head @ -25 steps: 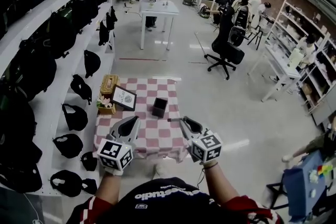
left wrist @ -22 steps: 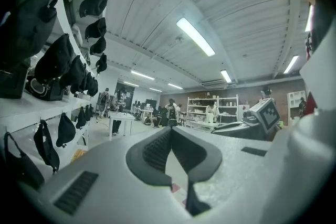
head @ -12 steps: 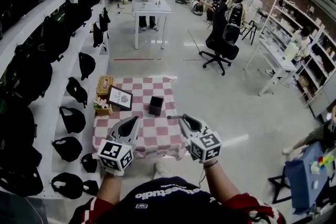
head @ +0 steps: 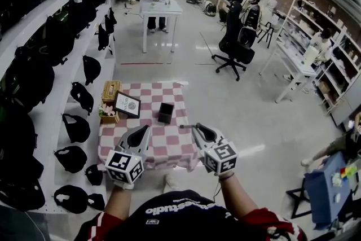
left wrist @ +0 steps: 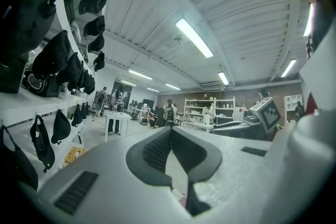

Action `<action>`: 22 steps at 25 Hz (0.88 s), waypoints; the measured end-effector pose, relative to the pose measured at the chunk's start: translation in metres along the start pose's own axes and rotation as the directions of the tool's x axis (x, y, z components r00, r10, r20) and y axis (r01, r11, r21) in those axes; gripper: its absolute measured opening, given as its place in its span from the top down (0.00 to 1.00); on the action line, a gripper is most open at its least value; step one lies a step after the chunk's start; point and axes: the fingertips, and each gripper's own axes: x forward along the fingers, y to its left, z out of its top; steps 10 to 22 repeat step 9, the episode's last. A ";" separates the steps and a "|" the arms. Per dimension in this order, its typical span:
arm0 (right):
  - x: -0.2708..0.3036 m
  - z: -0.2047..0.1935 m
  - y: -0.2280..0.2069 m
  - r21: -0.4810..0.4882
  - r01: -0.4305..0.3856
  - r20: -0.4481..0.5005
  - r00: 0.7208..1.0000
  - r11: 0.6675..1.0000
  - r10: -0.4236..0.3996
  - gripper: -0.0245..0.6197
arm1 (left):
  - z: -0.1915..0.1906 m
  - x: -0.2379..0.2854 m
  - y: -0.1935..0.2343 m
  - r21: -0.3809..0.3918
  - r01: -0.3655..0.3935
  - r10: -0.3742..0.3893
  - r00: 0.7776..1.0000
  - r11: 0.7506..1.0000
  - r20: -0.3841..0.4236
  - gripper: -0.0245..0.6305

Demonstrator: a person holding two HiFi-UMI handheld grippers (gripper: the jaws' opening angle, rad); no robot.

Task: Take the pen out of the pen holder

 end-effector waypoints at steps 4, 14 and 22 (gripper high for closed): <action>-0.001 -0.001 0.000 -0.004 0.000 -0.002 1.000 1.000 0.000 0.86 | -0.001 0.000 -0.001 -0.011 0.001 -0.001 1.000 1.000 0.005 0.95; -0.001 -0.004 -0.001 -0.015 -0.001 -0.006 1.000 1.000 0.001 0.86 | -0.004 0.002 -0.003 -0.015 0.000 0.000 1.000 1.000 0.010 0.95; -0.001 -0.004 -0.001 -0.015 -0.001 -0.006 1.000 1.000 0.001 0.86 | -0.004 0.002 -0.003 -0.015 0.000 0.000 1.000 1.000 0.010 0.95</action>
